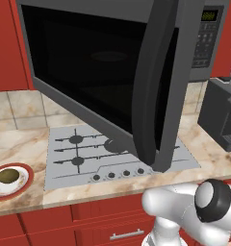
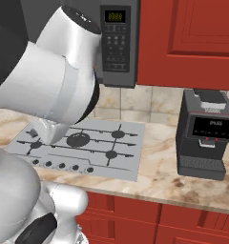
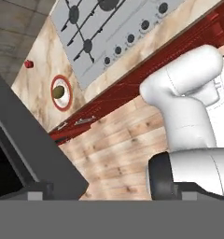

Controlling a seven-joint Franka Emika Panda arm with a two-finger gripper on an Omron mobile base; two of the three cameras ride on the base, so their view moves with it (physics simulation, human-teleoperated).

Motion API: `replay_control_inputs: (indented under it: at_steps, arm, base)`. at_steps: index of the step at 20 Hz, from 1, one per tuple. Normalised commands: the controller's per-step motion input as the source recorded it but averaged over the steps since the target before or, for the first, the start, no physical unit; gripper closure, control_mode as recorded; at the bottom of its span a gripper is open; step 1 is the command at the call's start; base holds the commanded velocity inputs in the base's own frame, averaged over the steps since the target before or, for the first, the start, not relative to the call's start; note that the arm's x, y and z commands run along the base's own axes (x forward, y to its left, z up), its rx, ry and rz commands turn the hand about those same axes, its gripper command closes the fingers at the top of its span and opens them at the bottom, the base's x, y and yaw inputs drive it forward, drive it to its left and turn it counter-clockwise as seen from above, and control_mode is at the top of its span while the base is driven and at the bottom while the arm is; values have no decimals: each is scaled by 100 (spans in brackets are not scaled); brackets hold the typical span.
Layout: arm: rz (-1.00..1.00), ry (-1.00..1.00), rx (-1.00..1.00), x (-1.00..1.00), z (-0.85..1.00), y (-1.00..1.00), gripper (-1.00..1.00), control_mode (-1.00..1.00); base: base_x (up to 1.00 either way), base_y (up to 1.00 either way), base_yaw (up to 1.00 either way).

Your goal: Pick the potato from the counter and place it in the microwave. Then turn on the microwave.

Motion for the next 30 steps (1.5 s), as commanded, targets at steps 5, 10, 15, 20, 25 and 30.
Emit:
replay_control_inputs:
  at_steps: [5,10,15,20,25,30]
  arm:
    - [26,5,19,59,-7,16,-100,-100]
    - [26,0,16,32,0,25,-100,-100]
    - [27,0,20,8,0,61,-100,-100]
    - [23,0,22,8,0,79,-100,-100]
    - [19,0,24,5,0,69,-100,-100]
    - [17,0,20,10,11,58,-100,-100]
  base:
    - [0,0,0]
    - [0,0,0]
    - [0,0,0]
    - [0,0,0]
    - [0,0,0]
    - [0,0,0]
